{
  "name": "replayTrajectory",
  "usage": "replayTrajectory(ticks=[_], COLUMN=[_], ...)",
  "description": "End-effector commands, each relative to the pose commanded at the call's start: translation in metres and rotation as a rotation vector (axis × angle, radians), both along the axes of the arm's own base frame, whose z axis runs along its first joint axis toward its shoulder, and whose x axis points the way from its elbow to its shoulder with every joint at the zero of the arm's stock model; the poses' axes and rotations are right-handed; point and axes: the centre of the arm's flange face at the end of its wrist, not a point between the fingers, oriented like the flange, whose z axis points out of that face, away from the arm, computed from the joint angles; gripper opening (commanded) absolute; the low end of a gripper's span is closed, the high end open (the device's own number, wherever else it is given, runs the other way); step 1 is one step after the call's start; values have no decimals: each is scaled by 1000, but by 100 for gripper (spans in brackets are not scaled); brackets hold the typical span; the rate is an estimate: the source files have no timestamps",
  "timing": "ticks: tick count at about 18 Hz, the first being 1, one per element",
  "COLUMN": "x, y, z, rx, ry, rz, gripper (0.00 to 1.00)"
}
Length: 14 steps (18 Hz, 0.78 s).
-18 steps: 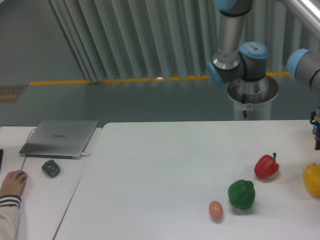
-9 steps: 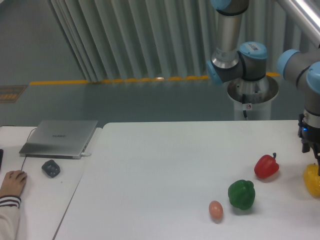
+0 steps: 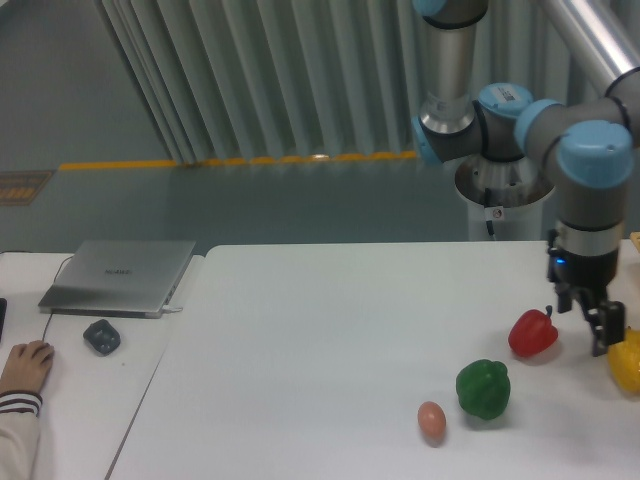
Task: Place the green peppers in a basket
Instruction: 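Move the gripper over the table toward the green bell pepper, then lower the gripper onto the green bell pepper and close on it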
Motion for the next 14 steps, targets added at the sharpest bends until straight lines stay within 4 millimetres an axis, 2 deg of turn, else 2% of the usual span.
replayTrajectory(ticks=[3,9,14], x=[25,57,54], y=[17,49,68], z=[-8,-32,-43], rx=[-61,-128,-146], ry=[46,75,93], rz=[-63,-162,-180], gripper=[100,100,100])
